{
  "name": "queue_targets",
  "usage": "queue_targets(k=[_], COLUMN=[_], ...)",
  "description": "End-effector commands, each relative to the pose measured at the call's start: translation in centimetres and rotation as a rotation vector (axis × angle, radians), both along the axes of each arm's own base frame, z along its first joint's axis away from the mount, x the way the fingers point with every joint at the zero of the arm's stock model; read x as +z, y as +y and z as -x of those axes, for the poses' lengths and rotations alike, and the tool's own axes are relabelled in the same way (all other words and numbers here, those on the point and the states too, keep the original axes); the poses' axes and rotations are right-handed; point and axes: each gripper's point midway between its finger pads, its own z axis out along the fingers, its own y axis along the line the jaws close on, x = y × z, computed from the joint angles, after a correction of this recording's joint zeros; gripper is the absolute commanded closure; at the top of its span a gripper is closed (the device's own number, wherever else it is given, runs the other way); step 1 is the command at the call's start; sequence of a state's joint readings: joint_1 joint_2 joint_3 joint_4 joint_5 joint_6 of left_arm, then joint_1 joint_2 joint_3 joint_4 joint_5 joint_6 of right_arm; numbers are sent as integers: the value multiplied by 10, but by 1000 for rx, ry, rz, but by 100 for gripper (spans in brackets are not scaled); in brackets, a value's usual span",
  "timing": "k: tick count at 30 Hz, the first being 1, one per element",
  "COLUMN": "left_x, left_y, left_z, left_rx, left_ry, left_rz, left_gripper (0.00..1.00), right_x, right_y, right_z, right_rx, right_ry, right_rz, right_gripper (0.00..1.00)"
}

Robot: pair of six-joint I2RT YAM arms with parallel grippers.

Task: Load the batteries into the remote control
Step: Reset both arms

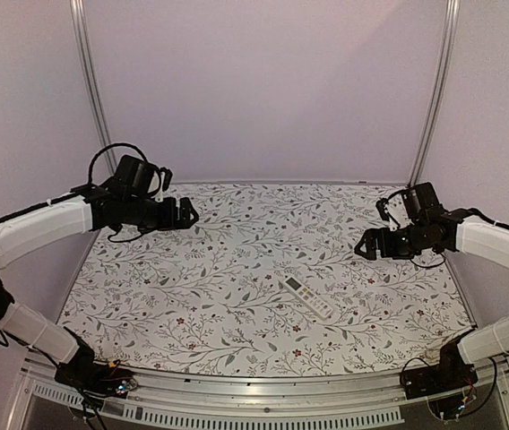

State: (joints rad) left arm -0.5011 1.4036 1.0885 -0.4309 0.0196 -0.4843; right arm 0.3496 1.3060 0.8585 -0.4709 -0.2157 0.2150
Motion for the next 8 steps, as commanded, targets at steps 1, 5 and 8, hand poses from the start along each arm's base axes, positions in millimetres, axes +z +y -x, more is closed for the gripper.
queue_targets(k=[1, 5, 8], left_x=[-36, -56, -56], left_y=[13, 17, 18], left_z=[17, 24, 24], left_rx=[29, 49, 59], left_ry=[75, 98, 89], left_rz=[-16, -6, 0], left_gripper=[0, 1, 0], right_x=[18, 18, 25], right_y=[-2, -2, 0], right_z=[-5, -2, -3], right_rx=[-44, -49, -40], right_ry=[-123, -158, -181], right_rz=[-78, -106, -117], right_gripper=[1, 1, 1])
